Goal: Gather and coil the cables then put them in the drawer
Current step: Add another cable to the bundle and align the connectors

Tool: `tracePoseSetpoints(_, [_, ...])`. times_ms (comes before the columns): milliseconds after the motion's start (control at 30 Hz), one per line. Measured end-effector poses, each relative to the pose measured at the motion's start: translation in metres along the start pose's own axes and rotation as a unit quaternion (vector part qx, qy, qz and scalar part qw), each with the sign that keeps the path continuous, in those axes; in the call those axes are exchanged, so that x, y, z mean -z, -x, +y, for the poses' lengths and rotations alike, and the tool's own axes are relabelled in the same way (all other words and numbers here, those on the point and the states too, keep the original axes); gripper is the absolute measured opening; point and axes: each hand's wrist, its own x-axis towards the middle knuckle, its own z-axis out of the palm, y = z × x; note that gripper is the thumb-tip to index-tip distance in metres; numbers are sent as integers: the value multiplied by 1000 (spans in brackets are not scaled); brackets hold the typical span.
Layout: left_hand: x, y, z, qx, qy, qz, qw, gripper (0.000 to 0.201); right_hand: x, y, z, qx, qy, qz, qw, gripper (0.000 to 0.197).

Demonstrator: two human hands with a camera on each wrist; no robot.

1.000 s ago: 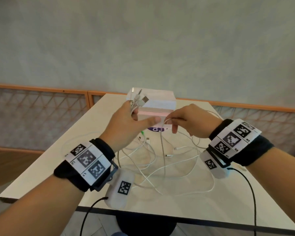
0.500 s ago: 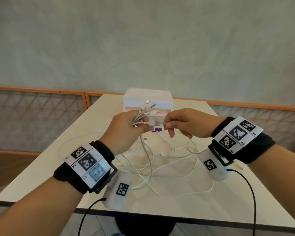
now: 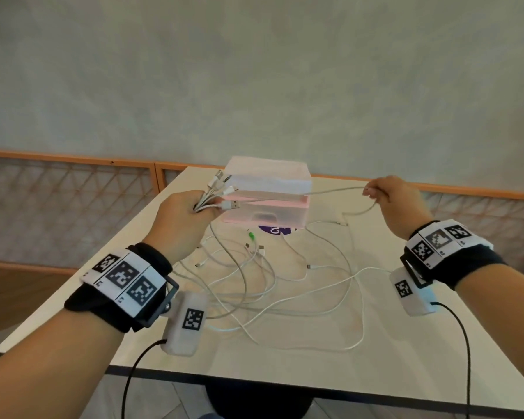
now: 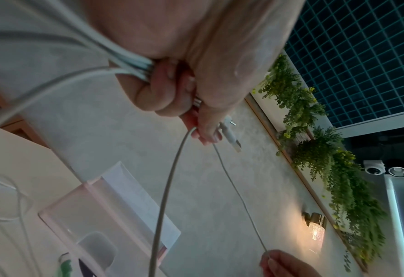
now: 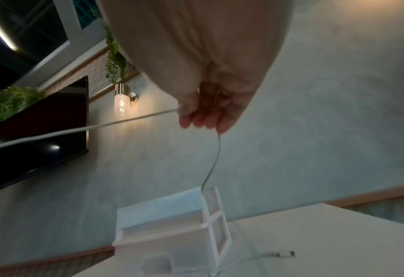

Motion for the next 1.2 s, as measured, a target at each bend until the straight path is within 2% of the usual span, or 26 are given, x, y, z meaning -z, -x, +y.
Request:
tracePoseSetpoints(67, [1, 0, -1, -1, 10, -3, 1000, 17, 2, -5, -4, 29, 12, 63, 998, 20])
tracePoseSetpoints(167, [3, -1, -6, 8, 32, -13, 999, 16, 0, -7, -2, 27, 8, 71, 997, 21])
tracePoseSetpoints(200, [4, -1, -7, 15, 36, -22, 999, 16, -4, -6, 0, 18, 13, 46, 999, 21])
tracePoseSetpoints(267, [4, 1, -9, 22, 37, -38, 998, 25, -16, -1, 6, -8, 52, -49, 997, 22])
tracePoseSetpoints(333, [7, 3, -10, 30, 39, -33, 998, 35, -27, 7, 12, -40, 114, -142, 982, 25])
tracePoseSetpoints(400, [10, 5, -12, 54, 50, -9, 997, 28, -33, 15, 16, -74, 171, -218, 958, 27])
tracePoseSetpoints(500, [18, 4, -19, 88, 82, 0, 993, 34, -40, 24, 18, -112, 225, -346, 904, 24])
tracePoseSetpoints(567, [22, 5, -20, 99, 111, 0, 989, 36, -42, 28, 18, -113, 257, -388, 878, 24])
tracePoseSetpoints(633, [23, 5, -19, 109, 139, -5, 984, 36, -42, 24, 22, -103, 263, -371, 885, 26])
tracePoseSetpoints(733, [23, 5, -18, 113, 165, -7, 980, 37, -39, 8, 16, -99, 235, -303, 918, 37])
tracePoseSetpoints(833, [23, 4, -18, 115, 176, -8, 978, 36, -48, -4, -23, -25, 210, -248, 945, 33])
tracePoseSetpoints(900, [23, 4, -18, 116, 181, -13, 977, 35, -66, -2, -56, 32, 160, -263, 951, 30])
tracePoseSetpoints(967, [23, 4, -19, 117, 182, -18, 976, 34, -93, 3, -82, 67, 124, -316, 938, 28])
tracePoseSetpoints(1067, [24, 5, -22, 119, 175, -19, 977, 34, -136, 5, -101, 76, 161, -389, 904, 24])
tracePoseSetpoints(1133, [26, 6, -25, 120, 174, -19, 977, 34, -157, 4, -104, 58, 203, -408, 888, 30])
tracePoseSetpoints(1200, [26, 7, -27, 118, 176, -22, 977, 34, -170, 3, -100, 23, 213, -410, 887, 36])
